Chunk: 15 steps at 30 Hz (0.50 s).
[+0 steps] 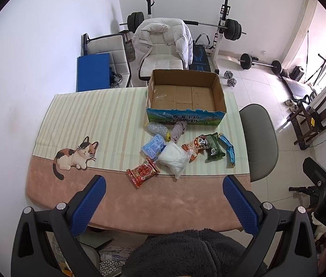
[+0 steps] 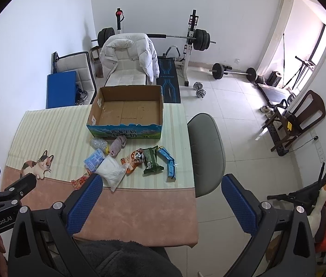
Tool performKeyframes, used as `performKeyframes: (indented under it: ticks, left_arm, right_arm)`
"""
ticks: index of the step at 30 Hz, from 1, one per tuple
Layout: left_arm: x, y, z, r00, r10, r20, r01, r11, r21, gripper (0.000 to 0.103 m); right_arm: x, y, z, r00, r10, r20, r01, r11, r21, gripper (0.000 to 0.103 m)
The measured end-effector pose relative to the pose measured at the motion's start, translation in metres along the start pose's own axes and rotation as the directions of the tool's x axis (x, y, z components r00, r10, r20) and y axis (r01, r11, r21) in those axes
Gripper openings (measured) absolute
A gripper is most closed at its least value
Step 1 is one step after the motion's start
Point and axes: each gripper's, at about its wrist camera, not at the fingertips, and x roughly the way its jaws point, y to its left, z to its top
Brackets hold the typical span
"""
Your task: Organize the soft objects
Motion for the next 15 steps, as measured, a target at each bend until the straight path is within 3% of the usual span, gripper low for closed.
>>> performKeyframes:
  ticks: [15]
  left_arm:
    - [-0.0016,0.0027,0.0039,1.0,0.006,0.006,-0.006,1.0,-0.002,0.103]
  right_arm:
    - [-0.0043,0.0011,0.0031,1.0,0.007,0.011,-0.007,1.0,-0.016,0.103]
